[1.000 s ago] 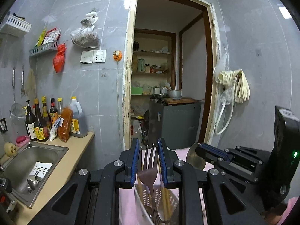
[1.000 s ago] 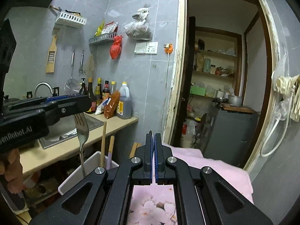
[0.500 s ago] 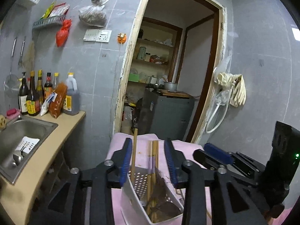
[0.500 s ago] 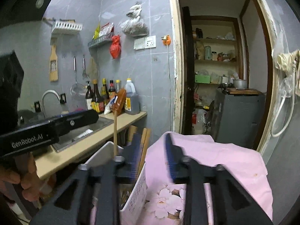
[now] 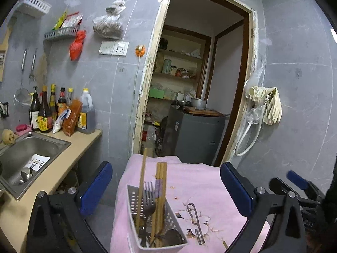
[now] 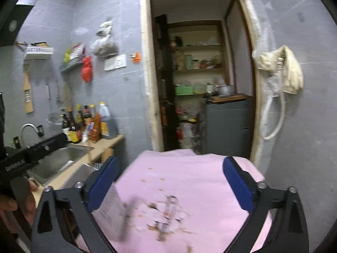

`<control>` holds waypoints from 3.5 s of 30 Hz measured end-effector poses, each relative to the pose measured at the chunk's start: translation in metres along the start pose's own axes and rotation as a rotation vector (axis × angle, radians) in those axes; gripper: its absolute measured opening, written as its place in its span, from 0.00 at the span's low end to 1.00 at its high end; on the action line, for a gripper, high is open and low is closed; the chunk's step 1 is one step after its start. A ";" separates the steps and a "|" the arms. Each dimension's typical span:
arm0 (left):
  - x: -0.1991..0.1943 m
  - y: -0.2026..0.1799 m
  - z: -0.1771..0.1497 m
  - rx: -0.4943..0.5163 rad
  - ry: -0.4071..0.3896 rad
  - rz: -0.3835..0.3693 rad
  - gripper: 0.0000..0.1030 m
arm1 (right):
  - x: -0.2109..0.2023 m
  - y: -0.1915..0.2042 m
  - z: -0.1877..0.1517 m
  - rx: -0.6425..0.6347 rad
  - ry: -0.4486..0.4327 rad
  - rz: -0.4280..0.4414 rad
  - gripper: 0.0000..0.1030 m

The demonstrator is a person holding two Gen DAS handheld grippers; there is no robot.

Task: Organize utensils
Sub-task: 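Withdraw both tools back over the tongs and gold spoon, then move the left tool to the silver tongs while the right tool reaches the gold spoon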

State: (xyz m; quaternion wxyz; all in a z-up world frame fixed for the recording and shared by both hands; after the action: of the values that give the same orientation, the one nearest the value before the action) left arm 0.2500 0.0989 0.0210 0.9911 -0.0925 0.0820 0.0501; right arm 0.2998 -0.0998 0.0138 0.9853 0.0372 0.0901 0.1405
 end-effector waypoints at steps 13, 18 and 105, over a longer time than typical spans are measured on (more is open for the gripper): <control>-0.010 -0.063 -0.048 0.101 0.050 -0.071 1.00 | -0.036 -0.075 -0.041 -0.031 0.119 -0.132 0.99; -0.001 -0.077 -0.066 0.115 0.091 -0.095 1.00 | -0.039 -0.090 -0.066 -0.029 0.183 -0.145 0.99; 0.116 -0.109 -0.214 0.250 0.617 -0.022 0.18 | 0.008 -0.108 -0.188 -0.097 0.582 -0.014 0.19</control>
State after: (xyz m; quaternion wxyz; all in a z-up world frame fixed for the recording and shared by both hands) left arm 0.3432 -0.0387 -0.1878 0.9237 0.0178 0.3826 -0.0015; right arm 0.3008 -0.1918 -0.1826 0.9196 -0.0526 0.3623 0.1426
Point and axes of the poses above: each gripper's, at about its wrist camera, not at the fingertips, and x roughly the way its jaws point, y to its left, z to its top, the point moved 3 cm from there along x, roughly the way its jaws point, and after that the axes turned 6 degrees about -y, right-handed, at the moved point
